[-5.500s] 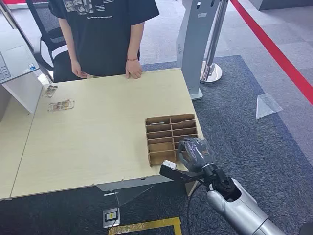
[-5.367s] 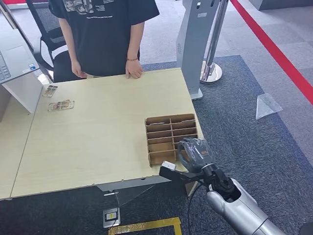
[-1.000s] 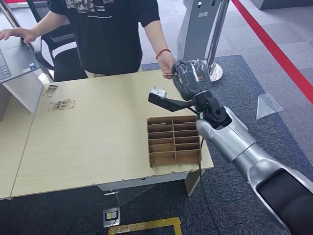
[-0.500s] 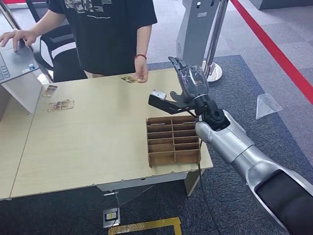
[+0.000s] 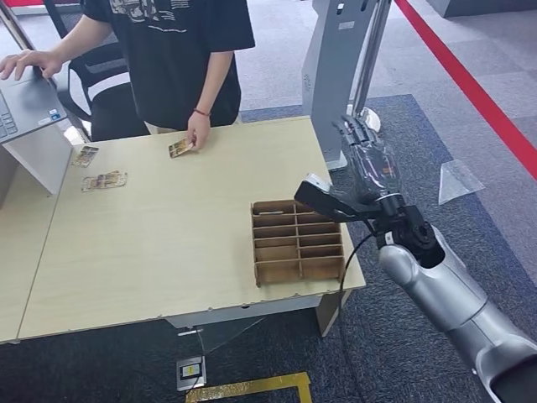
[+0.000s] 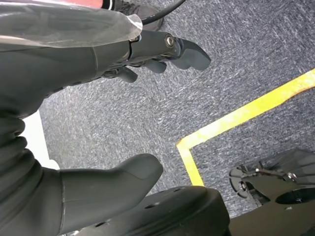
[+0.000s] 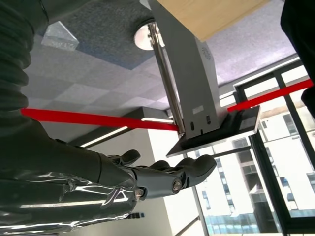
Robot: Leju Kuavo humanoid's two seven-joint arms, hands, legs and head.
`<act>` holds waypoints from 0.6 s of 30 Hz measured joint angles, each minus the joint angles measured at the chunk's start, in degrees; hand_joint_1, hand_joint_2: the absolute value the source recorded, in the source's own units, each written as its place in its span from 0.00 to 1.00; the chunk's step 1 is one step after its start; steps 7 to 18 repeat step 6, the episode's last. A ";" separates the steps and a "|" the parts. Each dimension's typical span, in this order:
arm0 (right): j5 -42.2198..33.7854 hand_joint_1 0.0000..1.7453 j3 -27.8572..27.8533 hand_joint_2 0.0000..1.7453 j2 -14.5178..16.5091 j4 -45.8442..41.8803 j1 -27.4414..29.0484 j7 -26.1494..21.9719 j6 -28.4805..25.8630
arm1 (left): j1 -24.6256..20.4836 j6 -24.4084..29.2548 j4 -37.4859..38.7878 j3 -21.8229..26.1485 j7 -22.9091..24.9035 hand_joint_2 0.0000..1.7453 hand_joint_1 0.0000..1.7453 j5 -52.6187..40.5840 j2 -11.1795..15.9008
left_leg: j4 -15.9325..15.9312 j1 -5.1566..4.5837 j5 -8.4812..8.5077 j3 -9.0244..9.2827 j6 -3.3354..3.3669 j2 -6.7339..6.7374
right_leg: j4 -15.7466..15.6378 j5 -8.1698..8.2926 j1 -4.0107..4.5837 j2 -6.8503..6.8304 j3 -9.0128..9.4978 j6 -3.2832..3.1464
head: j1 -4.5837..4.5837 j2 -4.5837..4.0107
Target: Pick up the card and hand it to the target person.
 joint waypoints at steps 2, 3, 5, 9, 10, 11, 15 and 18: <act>0.83 0.00 -1.01 1.00 -0.88 -2.65 2.38 0.78 0.97 | -0.01 -0.01 0.00 0.00 -0.08 1.00 0.00 0.00 0.03 | 0.00 0.01 0.00 0.01 0.00 0.00 | 0.00 0.00 0.00 0.00 0.01 0.00 | 0.01 0.00; 1.38 0.00 -1.43 1.00 -1.20 -3.80 3.59 1.15 1.32 | -0.01 0.00 0.00 0.00 -0.11 1.00 0.00 0.00 0.04 | -0.01 0.01 0.00 0.00 0.00 0.00 | 0.00 0.00 0.00 0.00 0.01 0.00 | 0.01 -0.01; 2.43 0.00 -2.11 1.00 -1.58 -5.75 5.86 1.61 1.64 | -0.01 0.00 0.00 0.00 -0.11 1.00 0.00 0.00 0.05 | -0.02 0.02 0.00 -0.01 0.00 0.00 | 0.01 0.00 0.00 0.00 0.01 -0.01 | 0.00 -0.01; 2.69 0.00 -2.25 1.00 -1.63 -6.20 6.39 1.68 1.64 | -0.01 0.00 0.00 0.00 -0.10 1.00 0.00 0.00 0.06 | -0.03 0.02 0.00 -0.01 0.00 0.00 | 0.01 0.00 0.00 0.00 0.01 -0.01 | 0.00 -0.01; 2.69 0.00 -2.25 1.00 -1.63 -6.20 6.39 1.68 1.64 | -0.01 0.00 0.00 0.00 -0.10 1.00 0.00 0.00 0.06 | -0.03 0.02 0.00 -0.01 0.00 0.00 | 0.01 0.00 0.00 0.00 0.01 -0.01 | 0.00 -0.01; 2.69 0.00 -2.25 1.00 -1.63 -6.20 6.39 1.68 1.64 | -0.01 0.00 0.00 0.00 -0.10 1.00 0.00 0.00 0.06 | -0.03 0.02 0.00 -0.01 0.00 0.00 | 0.01 0.00 0.00 0.00 0.01 -0.01 | 0.00 -0.01; 2.69 0.00 -2.25 1.00 -1.63 -6.20 6.39 1.68 1.64 | -0.01 0.00 0.00 0.00 -0.10 1.00 0.00 0.00 0.06 | -0.03 0.02 0.00 -0.01 0.00 0.00 | 0.01 0.00 0.00 0.00 0.01 -0.01 | 0.00 -0.01; 2.69 0.00 -2.25 1.00 -1.63 -6.20 6.39 1.68 1.64 | -0.01 0.00 0.00 0.00 -0.10 1.00 0.00 0.00 0.06 | -0.03 0.02 0.00 -0.01 0.00 0.00 | 0.01 0.00 0.00 0.00 0.01 -0.01 | 0.00 -0.01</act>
